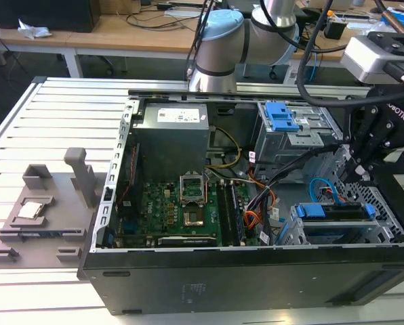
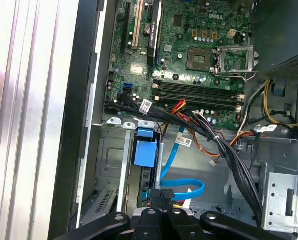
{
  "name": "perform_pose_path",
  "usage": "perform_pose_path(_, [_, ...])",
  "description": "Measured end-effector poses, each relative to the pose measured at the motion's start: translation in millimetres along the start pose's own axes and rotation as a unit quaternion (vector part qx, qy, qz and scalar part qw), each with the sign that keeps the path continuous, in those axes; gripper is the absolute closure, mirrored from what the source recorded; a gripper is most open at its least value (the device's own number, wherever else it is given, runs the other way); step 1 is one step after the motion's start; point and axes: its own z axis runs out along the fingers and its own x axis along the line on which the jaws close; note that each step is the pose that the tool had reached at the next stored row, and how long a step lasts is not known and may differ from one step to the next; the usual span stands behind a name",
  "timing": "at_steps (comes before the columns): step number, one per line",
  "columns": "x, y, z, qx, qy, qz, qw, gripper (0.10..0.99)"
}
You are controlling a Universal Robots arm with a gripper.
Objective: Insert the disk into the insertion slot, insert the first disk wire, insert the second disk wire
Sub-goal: 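Insert the second disk wire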
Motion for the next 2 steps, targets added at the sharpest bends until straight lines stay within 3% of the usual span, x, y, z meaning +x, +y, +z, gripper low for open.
perform_pose_path(2, [0.0,0.0,-0.1,0.0,0.0,0.0,1.0,0.98])
